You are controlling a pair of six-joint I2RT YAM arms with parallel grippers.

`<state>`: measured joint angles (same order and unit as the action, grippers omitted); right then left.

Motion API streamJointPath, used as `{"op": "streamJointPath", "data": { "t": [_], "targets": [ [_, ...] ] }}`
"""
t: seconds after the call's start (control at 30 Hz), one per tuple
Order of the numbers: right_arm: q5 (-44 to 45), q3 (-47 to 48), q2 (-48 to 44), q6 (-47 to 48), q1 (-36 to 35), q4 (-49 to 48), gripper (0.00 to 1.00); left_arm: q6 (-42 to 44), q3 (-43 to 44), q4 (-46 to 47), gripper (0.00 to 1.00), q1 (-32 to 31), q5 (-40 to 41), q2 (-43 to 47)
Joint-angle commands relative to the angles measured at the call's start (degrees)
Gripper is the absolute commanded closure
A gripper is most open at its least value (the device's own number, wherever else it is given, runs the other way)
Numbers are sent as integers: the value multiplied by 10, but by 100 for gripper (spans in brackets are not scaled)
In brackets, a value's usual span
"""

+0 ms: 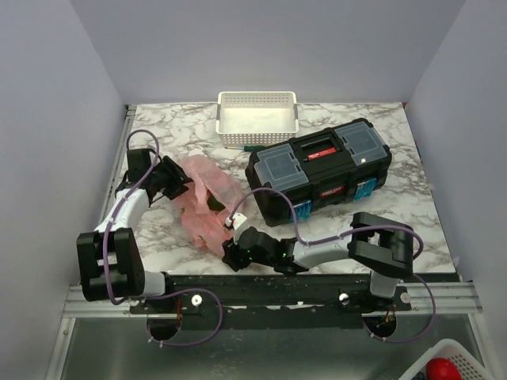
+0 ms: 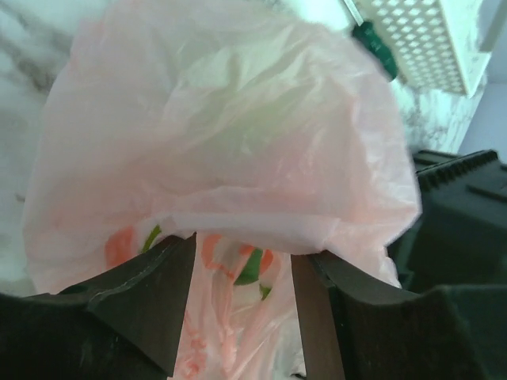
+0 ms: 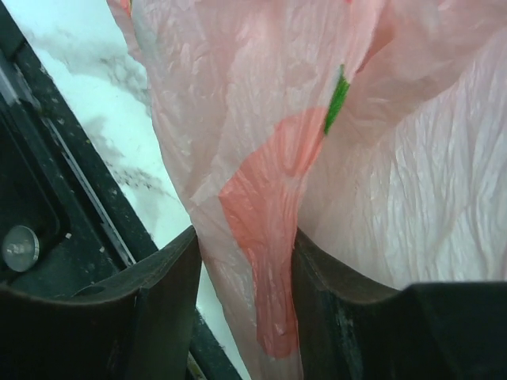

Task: Take the fake fruits out of the plastic bag
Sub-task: Adjust the plastic bag at the center of the board.

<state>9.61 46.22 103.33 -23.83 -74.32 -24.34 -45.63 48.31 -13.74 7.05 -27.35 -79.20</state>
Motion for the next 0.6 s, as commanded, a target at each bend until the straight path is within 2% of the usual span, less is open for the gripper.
{"op": "streamJointPath", "data": {
  "t": [0.0,0.23,0.4,0.57],
  "targets": [
    [16,3,-59,-29,-3,5,48,14,-61,-5,48,0,-18,57],
    [39,39,-133,-27,-2,46,24,77,-73,-87,39,-2,-26,190],
    [72,64,-145,-32,8,60,22,98,-84,-137,37,-8,-41,269],
    [75,73,-144,-35,17,56,23,102,-93,-149,37,-67,-62,345]
  ]
}}
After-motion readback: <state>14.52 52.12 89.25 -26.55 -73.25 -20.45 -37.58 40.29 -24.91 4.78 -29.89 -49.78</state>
